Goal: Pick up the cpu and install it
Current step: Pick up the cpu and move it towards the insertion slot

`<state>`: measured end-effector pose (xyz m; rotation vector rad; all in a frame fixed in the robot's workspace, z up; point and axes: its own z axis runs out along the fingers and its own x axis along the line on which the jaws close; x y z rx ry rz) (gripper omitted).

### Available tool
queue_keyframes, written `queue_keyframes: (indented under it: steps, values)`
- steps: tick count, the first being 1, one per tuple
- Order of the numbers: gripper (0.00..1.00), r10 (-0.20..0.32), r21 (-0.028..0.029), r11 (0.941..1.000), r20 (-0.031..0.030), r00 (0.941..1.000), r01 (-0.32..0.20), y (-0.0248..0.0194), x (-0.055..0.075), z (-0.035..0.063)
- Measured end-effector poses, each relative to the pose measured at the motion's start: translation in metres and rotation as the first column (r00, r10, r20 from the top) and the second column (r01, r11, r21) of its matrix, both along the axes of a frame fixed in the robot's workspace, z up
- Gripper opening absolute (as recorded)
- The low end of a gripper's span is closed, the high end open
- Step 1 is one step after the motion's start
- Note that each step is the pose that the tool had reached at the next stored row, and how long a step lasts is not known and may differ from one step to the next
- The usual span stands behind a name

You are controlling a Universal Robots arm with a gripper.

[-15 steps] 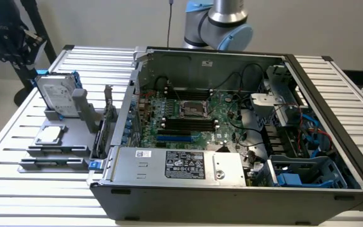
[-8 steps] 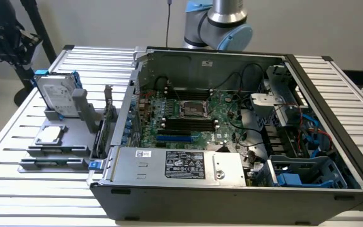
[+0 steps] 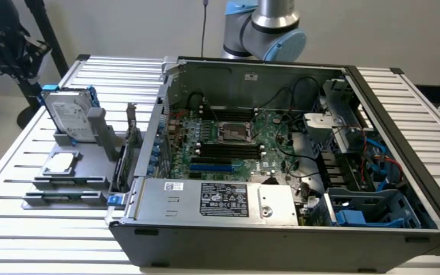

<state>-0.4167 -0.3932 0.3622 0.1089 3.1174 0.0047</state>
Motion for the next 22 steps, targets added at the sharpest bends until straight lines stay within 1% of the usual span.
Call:
queue_keyframes:
  steps: [2,4,5,8,9,11,12,13,14,15,19,20,22]
  values:
    - [0.12,0.0,-0.0001,1.0,0.0,1.0,0.0,0.0001,0.0,0.0]
    - [0.24,0.0,-0.0001,1.0,0.0,1.0,0.0,0.0003,0.0,0.0]
    - [0.24,0.0,-0.0001,1.0,0.0,1.0,0.0,0.0003,0.0,0.0]
    - [0.42,0.0,0.0,1.0,0.0,1.0,0.0,0.0002,0.0,0.0]
    - [0.42,0.0,0.0,1.0,-0.0001,1.0,0.0,0.0002,0.0,0.0]
    - [0.53,0.0,-0.0001,1.0,-0.0018,1.0,0.0,0.0002,0.0,0.0]
    - [0.53,0.0,0.0001,1.0,-0.0031,1.0,0.0,0.0002,0.0,-0.0005]
    - [0.59,0.0,-0.0001,1.0,-0.0047,1.0,0.0,0.0002,0.0,-0.0014]
    - [0.59,0.0,-0.0003,1.0,-0.0061,1.0,0.0,0.0002,0.0,-0.0028]
    - [0.65,0.0,-0.0002,1.0,-0.0066,1.0,0.0,0.0002,0.0,-0.0046]
    - [0.65,0.007,-0.0002,1.0,-0.0071,0.9999,-0.007,-0.0005,0.0,-0.0119]
    - [0.65,0.013,0.0001,0.9999,-0.0084,0.9999,-0.013,-0.001,-0.001,-0.0136]
    - [0.65,0.026,0.0016,0.9997,-0.0135,0.9996,-0.026,-0.0027,-0.001,-0.0173]
